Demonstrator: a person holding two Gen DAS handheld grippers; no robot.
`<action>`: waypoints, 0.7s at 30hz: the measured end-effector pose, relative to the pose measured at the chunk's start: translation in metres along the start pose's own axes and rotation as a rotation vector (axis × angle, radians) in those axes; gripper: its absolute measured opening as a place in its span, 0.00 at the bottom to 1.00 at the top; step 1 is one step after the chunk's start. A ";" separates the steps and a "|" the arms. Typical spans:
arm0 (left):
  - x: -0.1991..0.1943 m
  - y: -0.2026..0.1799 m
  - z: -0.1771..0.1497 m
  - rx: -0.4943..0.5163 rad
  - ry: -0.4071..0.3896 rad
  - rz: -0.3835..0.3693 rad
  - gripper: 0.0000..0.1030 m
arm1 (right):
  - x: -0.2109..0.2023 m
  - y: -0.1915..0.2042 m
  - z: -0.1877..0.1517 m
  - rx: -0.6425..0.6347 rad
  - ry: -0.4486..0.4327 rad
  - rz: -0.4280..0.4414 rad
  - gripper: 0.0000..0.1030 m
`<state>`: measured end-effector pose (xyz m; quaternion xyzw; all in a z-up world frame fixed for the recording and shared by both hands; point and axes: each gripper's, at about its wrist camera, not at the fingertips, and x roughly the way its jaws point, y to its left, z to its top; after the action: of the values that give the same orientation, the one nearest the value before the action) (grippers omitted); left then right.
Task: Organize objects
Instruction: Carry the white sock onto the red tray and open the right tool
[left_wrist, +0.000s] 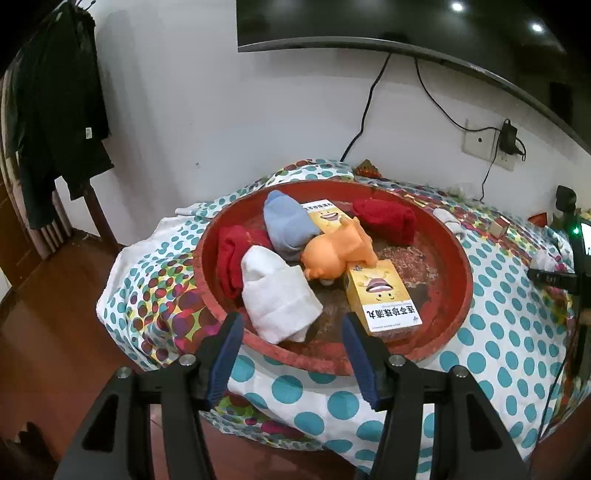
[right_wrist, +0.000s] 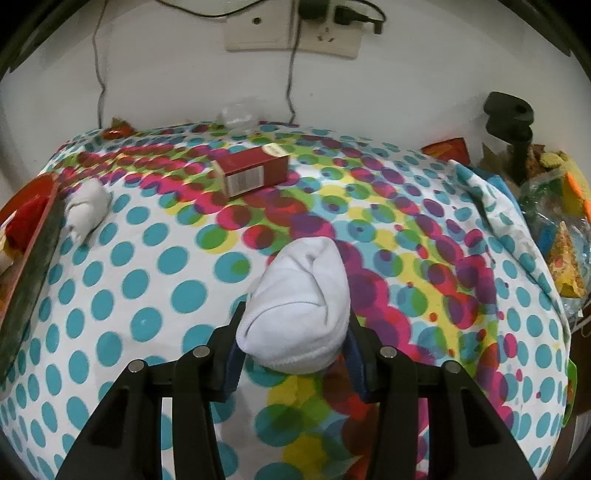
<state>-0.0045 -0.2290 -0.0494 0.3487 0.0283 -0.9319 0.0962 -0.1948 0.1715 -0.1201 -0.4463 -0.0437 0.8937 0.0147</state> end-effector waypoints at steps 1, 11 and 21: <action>0.000 0.001 0.000 0.001 0.000 0.013 0.55 | -0.001 0.001 0.001 -0.008 0.001 -0.004 0.42; 0.001 0.012 0.001 -0.027 0.004 0.054 0.55 | -0.026 0.049 0.001 -0.050 -0.036 0.099 0.42; 0.007 0.019 -0.001 -0.051 0.034 0.064 0.55 | -0.054 0.090 0.002 -0.165 -0.070 0.184 0.42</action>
<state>-0.0053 -0.2487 -0.0541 0.3626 0.0422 -0.9213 0.1344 -0.1631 0.0778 -0.0845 -0.4166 -0.0765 0.8997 -0.1057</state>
